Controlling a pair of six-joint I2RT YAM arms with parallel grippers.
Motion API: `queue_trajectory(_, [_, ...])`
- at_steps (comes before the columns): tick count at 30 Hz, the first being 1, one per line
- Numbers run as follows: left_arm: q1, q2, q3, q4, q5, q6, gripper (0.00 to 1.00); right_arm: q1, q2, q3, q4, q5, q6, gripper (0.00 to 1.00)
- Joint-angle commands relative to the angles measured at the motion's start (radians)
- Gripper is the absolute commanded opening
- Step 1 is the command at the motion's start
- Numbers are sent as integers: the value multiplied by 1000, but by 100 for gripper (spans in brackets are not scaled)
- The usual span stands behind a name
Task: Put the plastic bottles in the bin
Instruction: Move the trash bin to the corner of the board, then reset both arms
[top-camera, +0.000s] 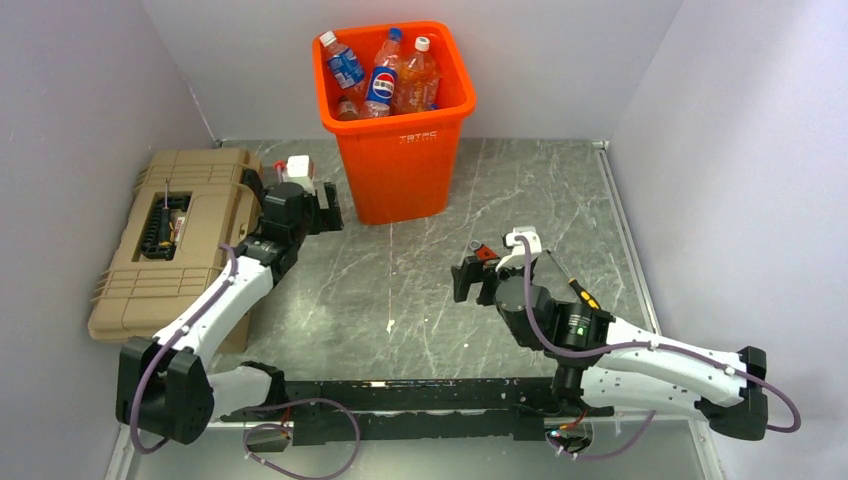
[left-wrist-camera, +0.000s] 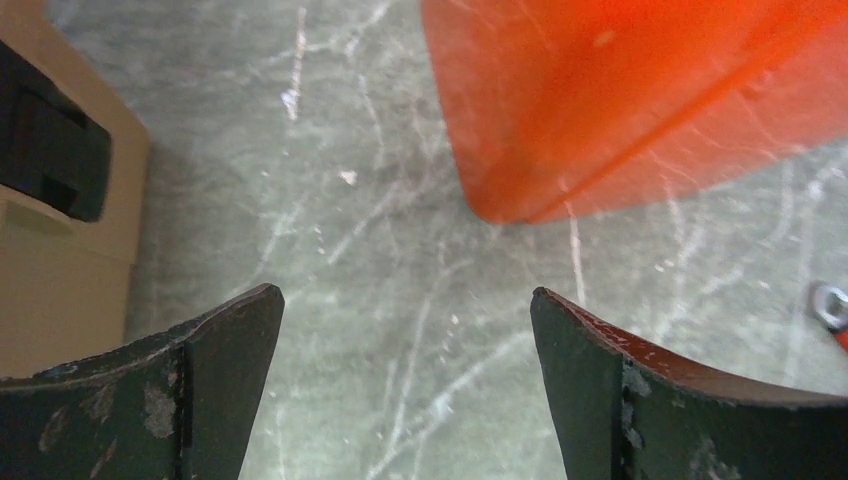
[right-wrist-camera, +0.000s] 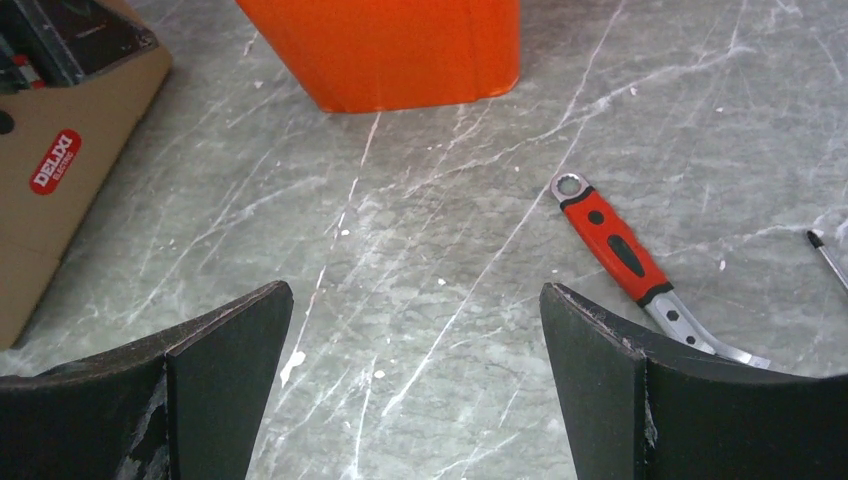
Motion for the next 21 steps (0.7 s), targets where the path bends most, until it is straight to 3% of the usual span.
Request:
queue_trajectory(1, [-8, 73, -102, 282, -189, 139, 99, 2, 28, 26, -28, -5, 63, 100])
queue_trajectory(4, [-7, 118, -131, 281, -232, 145, 100, 2, 47, 57, -80, 5, 107, 100])
queue_trajectory(9, [-7, 102, -279, 462, -197, 224, 99, 2, 44, 30, -82, 52, 154, 100])
queue_trajectory(14, [-5, 134, -349, 545, -218, 341, 100, 2, 47, -7, -89, 26, 199, 100])
queue_trajectory(21, [65, 263, -396, 768, -240, 339, 99, 2, 44, -83, -53, 103, 212, 100])
